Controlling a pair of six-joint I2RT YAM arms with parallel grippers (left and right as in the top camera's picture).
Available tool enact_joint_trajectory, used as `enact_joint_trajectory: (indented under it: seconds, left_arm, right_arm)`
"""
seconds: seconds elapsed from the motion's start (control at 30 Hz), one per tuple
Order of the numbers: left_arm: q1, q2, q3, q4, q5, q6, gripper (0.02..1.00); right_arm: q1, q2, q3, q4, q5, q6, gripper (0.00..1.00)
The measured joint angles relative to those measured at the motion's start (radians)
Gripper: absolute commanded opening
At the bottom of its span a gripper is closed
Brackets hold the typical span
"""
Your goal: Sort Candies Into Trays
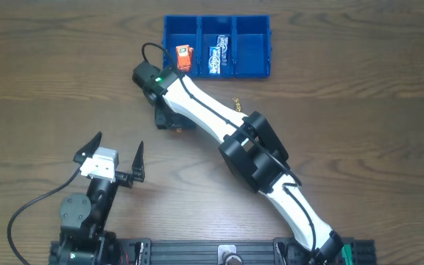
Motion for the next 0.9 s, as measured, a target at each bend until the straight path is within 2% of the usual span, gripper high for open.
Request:
enact_joint_trajectory:
  seconds: [0.73,0.9]
  left_arm:
    - [0.0,0.0,0.0,0.0,0.0,0.0,0.996]
    - [0.0,0.0,0.0,0.0,0.0,0.0,0.996]
  right_arm:
    - [-0.002,0.0,-0.001,0.014,0.003,0.0,0.426]
    - [-0.002,0.0,-0.008,0.016,0.005,0.0,0.356]
